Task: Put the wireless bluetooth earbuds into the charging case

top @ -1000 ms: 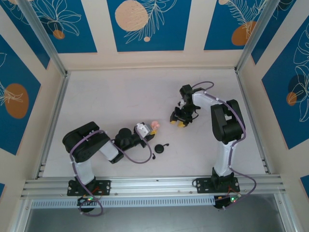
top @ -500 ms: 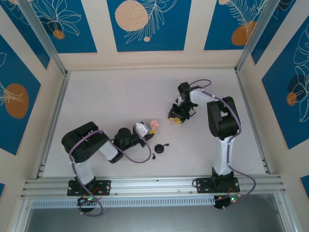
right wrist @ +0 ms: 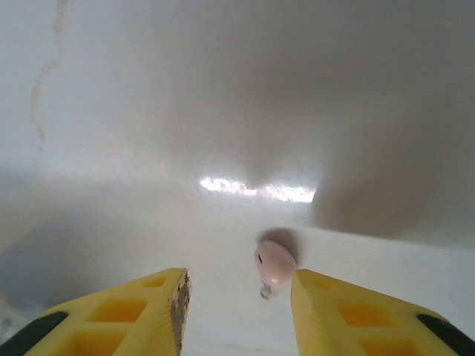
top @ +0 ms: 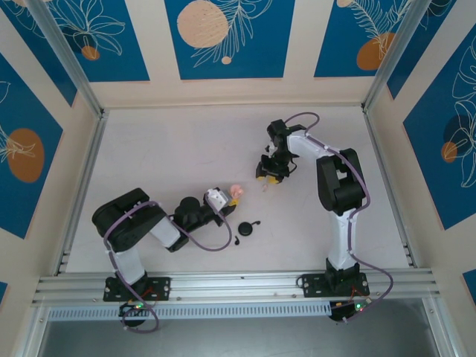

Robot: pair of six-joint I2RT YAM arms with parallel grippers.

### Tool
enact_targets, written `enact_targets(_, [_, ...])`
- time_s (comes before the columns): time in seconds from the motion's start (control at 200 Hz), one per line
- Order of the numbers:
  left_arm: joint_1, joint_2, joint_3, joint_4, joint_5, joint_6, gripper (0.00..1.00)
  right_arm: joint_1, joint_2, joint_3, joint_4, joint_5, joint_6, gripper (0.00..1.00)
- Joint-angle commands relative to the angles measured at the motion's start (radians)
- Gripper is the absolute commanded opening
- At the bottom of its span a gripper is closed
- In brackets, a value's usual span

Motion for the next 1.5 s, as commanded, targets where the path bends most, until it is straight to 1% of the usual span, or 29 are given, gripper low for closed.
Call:
enact_targets(0.0, [0.014,-0.026,-0.016,0.032,-0.007,0.004,0.11,0.024,-0.019,0.037,-0.133,0.094,0.014,0.41])
enact_targets(0.14, [0.014,-0.033,-0.021,0.033,-0.007,0.006,0.11,0.03,0.017,0.055,-0.147,0.104,0.027,0.4])
enact_targets(0.34, [0.015,-0.046,-0.024,0.017,-0.01,0.017,0.11,0.039,0.067,0.088,-0.133,0.084,0.026,0.37])
enact_targets(0.63, [0.017,-0.062,-0.03,-0.001,-0.013,0.023,0.11,0.041,0.121,0.122,-0.126,0.085,0.015,0.37])
enact_targets(0.775, [0.017,-0.062,-0.031,-0.001,-0.013,0.021,0.11,0.041,0.141,0.128,-0.12,0.084,0.011,0.34])
enact_targets(1.115, [0.018,-0.059,-0.031,-0.006,-0.015,0.02,0.11,0.048,0.157,0.125,-0.129,0.109,0.004,0.3])
enact_targets(1.295, [0.018,-0.059,-0.032,-0.01,-0.012,0.02,0.11,0.065,0.156,0.123,-0.15,0.139,0.006,0.31])
enact_targets(1.495, [0.018,-0.058,-0.036,-0.009,-0.008,0.021,0.11,0.068,0.143,0.107,-0.135,0.156,-0.002,0.26])
